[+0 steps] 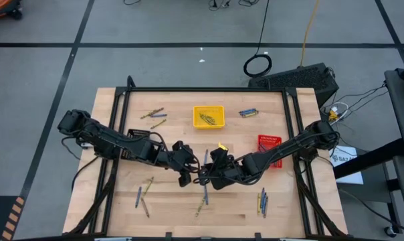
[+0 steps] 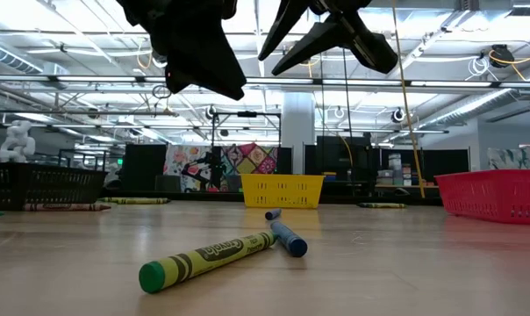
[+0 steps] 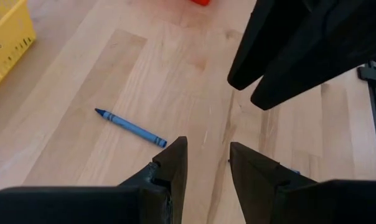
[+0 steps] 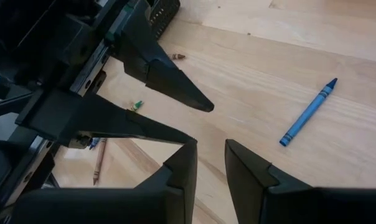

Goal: Sort crayons

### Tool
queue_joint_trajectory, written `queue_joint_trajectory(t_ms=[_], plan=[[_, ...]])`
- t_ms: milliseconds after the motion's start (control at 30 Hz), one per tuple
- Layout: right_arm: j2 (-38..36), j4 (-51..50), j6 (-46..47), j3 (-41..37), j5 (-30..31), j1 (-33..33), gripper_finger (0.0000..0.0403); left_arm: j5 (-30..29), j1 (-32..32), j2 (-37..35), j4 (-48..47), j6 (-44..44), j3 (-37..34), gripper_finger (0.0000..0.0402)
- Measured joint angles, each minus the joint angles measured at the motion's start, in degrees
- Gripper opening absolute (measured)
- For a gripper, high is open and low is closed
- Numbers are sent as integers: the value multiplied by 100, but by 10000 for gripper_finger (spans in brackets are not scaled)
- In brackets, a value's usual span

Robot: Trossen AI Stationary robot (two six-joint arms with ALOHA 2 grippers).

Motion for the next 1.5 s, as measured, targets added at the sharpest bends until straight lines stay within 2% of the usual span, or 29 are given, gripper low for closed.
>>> queue_joint_trajectory(t_ms=[300,467,533,633,733,933,1067,1267,1367,1500], plan=[[0,26,-39,0,10,-16,71,-4,2,0,-35,51,0,123],[0,65,-128,0,0,-76,71,-26,2,0,30,981,0,123],[0,100,-236,0,-32,-90,71,-41,2,0,50,982,0,123],[0,162,-627,0,-501,-100,71,-53,35,0,-62,635,0,123],[0,113,-1360,0,-1083,-100,71,-67,58,0,-591,636,0,123],[0,23,-2697,0,-1571,-99,71,-199,68,0,-1407,780,0,123],[0,-453,-3240,0,-1822,-95,71,-107,68,0,-1912,791,0,123],[0,-1812,-3678,0,-1812,-97,71,-142,81,0,-3403,747,0,123],[0,-2331,-3773,0,-1811,-97,71,-154,114,0,-3603,701,0,123],[0,-2545,-3920,0,-1805,-86,71,-160,265,0,-3690,614,0,123]])
